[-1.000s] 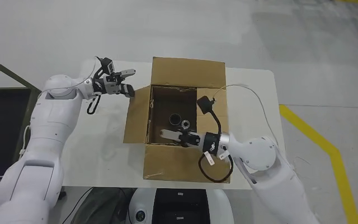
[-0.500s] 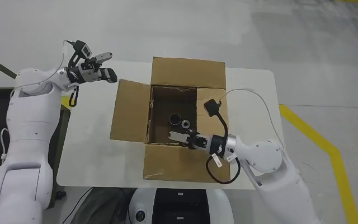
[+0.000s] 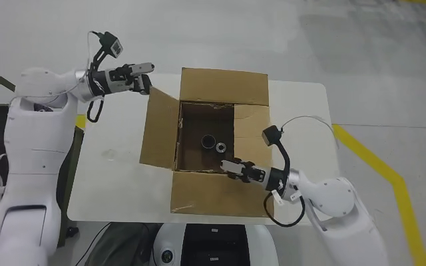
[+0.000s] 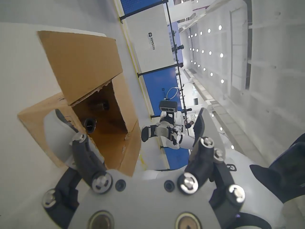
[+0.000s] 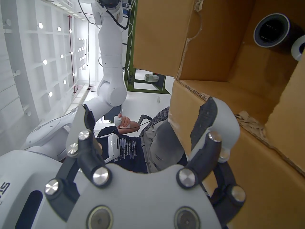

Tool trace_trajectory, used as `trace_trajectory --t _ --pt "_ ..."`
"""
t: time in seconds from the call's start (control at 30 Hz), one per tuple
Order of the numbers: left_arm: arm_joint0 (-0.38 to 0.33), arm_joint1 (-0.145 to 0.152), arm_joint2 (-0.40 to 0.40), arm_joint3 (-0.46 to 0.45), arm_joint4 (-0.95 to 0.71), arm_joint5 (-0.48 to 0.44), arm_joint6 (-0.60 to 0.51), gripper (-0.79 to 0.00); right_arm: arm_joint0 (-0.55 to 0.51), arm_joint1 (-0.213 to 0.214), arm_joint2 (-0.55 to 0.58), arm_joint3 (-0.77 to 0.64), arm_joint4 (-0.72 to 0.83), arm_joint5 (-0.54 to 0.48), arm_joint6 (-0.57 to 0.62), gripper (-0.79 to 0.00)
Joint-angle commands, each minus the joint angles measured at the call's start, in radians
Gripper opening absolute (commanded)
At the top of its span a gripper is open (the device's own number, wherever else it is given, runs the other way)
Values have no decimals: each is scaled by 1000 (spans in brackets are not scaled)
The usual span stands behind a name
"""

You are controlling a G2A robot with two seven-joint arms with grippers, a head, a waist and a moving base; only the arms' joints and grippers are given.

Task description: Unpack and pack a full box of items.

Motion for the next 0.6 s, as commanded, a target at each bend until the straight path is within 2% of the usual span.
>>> trace_trajectory --t 0.0,0.27,0.57 --pt "-7 -2 23 -47 21 26 15 0 -26 4 20 -13 4 -12 -2 0" --pt "-41 -19 117 -119 43 69 73 0 -118 18 81 -53 22 -60 -20 0" --pt "-26 -15 88 -163 27 45 125 0 -150 27 109 -50 74 -113 -14 0"
